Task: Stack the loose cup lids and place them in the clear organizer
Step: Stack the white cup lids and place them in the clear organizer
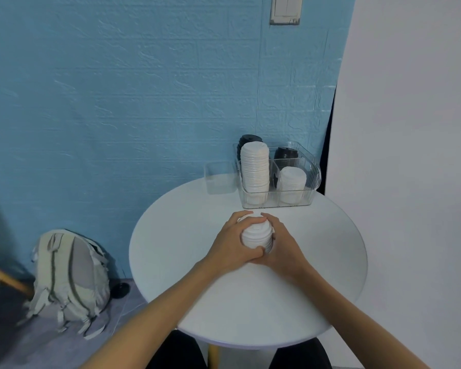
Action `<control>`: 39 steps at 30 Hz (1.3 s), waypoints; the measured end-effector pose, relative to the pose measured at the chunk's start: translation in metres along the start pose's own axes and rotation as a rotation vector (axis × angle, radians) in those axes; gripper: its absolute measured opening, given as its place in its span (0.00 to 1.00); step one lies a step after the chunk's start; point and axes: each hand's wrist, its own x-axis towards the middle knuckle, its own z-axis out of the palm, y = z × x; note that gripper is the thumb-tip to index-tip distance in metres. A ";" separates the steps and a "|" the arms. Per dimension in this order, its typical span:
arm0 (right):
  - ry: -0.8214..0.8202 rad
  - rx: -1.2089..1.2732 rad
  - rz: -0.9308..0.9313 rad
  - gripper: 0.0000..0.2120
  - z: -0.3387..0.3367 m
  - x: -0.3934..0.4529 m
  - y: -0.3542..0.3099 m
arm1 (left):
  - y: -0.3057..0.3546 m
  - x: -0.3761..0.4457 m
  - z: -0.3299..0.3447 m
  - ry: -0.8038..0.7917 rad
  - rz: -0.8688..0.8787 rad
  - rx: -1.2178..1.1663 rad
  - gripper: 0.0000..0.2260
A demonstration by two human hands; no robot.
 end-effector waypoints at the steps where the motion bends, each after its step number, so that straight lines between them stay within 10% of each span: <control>1: 0.000 0.003 -0.002 0.53 -0.001 -0.001 -0.001 | 0.000 0.000 0.000 -0.002 0.004 -0.001 0.31; 20: -0.008 0.049 -0.026 0.49 -0.008 -0.003 -0.006 | -0.002 -0.011 0.008 0.033 -0.077 -0.144 0.36; 39: 0.172 0.045 -0.079 0.42 -0.123 0.069 -0.039 | 0.083 0.110 -0.003 0.159 0.058 -0.233 0.19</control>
